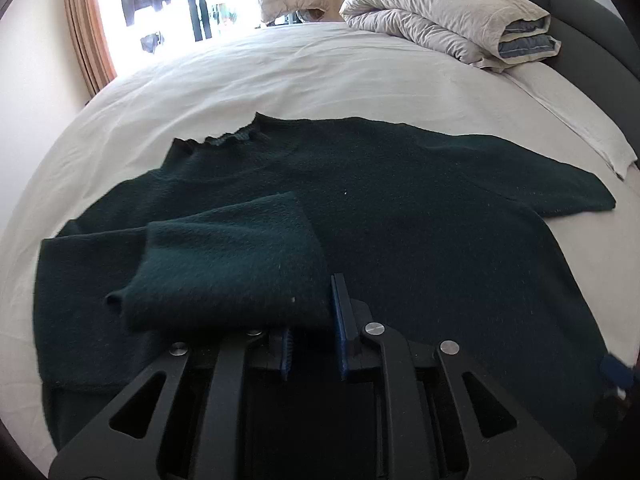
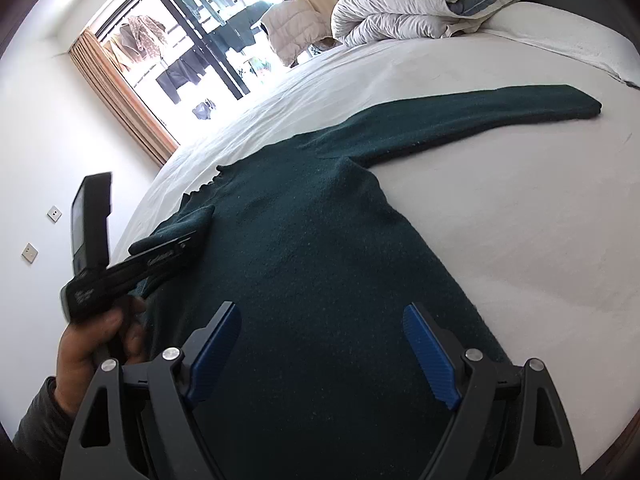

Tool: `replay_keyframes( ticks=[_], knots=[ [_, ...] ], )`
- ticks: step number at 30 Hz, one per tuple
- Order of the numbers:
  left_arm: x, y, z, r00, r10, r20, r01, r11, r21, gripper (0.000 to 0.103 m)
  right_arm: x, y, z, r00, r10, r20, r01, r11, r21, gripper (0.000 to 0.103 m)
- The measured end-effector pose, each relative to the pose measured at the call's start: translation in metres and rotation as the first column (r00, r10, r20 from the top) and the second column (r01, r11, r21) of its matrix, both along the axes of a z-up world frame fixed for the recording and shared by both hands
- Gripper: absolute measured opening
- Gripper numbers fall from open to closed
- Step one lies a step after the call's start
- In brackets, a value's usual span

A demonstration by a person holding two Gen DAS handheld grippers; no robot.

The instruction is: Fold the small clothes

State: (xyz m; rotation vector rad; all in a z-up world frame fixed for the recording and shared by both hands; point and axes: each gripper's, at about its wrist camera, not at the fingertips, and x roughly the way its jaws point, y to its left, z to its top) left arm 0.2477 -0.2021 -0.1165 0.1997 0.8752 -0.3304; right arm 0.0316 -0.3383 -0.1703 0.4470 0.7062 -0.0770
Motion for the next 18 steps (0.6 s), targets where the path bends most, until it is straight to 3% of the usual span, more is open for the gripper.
replay_keyframes(
  ticks=[2,3,4,6,9,11,13,15,18],
  knots=[
    [-0.016,0.026,0.019,1.0,0.016,0.017,-0.015,0.999,-0.032,0.041,0.009,0.004,0.004,1.0,0.014,-0.002,-0.014,1.0,-0.015,0.086],
    [-0.024,0.036,0.025,0.999,0.032,0.036,-0.03,0.998,-0.061,0.072,0.016,0.006,0.006,1.0,0.024,-0.005,-0.024,0.999,-0.024,0.086],
    [-0.034,0.051,0.038,0.995,0.046,0.083,-0.039,0.996,-0.084,0.092,0.022,0.01,0.007,0.999,0.034,-0.005,-0.034,0.999,-0.032,0.086],
    [-0.05,0.058,0.052,0.985,0.018,0.174,0.0,0.995,-0.102,0.095,0.035,0.019,0.009,0.998,0.057,-0.002,-0.057,0.997,-0.048,0.086],
    [-0.058,0.06,0.063,0.978,-0.056,0.201,0.081,0.989,-0.122,0.095,0.051,0.034,0.013,0.996,0.09,0.002,-0.09,0.993,-0.079,0.086],
    [-0.064,0.09,0.08,0.967,-0.009,0.256,0.073,0.967,-0.242,0.095,0.062,0.048,0.017,0.992,0.124,0.003,-0.123,0.984,-0.131,0.086],
    [-0.065,0.134,0.087,0.958,0.115,0.261,-0.011,0.93,-0.368,0.095,0.073,0.07,0.022,0.982,0.189,0.0,-0.184,0.957,-0.226,0.086],
    [-0.054,0.177,0.077,0.952,0.23,0.201,-0.122,0.889,-0.441,0.095,0.084,0.098,0.026,0.963,0.271,-0.003,-0.254,0.901,-0.352,0.086],
    [-0.026,0.223,0.054,0.93,0.353,0.099,-0.288,0.871,-0.398,0.095,0.099,0.146,0.029,0.927,0.374,-0.035,-0.331,0.769,-0.547,0.086]
  ],
)
